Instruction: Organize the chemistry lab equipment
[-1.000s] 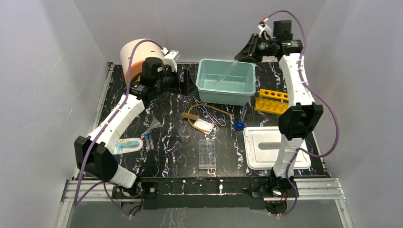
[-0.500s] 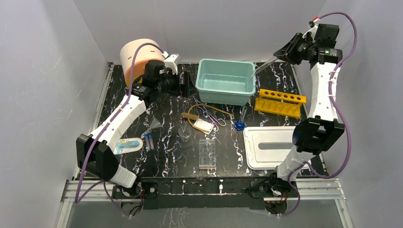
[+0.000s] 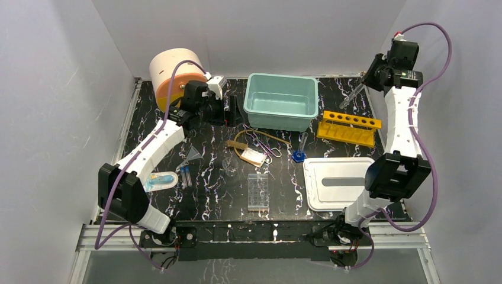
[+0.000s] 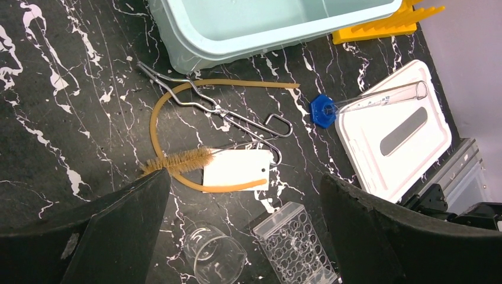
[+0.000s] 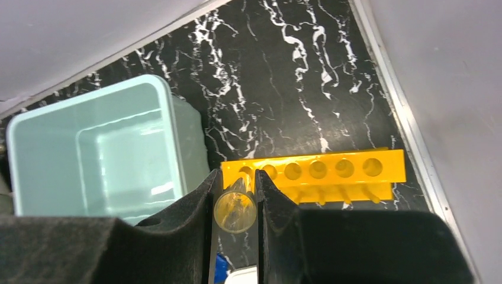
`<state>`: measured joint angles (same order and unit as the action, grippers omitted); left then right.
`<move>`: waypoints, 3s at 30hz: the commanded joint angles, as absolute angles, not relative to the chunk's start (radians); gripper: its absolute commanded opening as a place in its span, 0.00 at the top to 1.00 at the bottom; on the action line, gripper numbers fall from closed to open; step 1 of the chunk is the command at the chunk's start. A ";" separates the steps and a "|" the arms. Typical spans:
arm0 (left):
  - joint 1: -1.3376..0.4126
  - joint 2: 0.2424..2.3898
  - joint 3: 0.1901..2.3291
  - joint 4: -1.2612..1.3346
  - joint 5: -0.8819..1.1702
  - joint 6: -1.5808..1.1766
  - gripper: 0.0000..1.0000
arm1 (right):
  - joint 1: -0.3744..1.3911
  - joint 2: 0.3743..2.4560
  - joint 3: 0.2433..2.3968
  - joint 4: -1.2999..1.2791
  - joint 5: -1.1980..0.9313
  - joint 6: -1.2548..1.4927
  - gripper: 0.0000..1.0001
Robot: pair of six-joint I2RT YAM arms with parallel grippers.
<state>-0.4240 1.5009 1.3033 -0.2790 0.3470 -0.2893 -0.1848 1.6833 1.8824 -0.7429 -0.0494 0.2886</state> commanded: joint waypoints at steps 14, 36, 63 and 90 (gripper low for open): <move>-0.420 1.547 1.334 -0.358 0.273 -0.331 0.03 | 0.036 1.588 1.669 -0.513 0.230 0.074 0.81; -0.413 1.550 1.338 -0.357 0.225 -0.373 0.03 | 0.066 1.582 1.481 -0.370 0.229 0.053 0.82; -0.408 1.544 1.349 -0.387 0.190 -0.356 0.03 | 0.067 1.543 1.186 -0.102 0.241 0.078 0.82; -0.399 1.520 1.340 -0.385 0.182 -0.353 0.03 | 0.067 1.535 1.133 0.016 0.297 0.125 0.51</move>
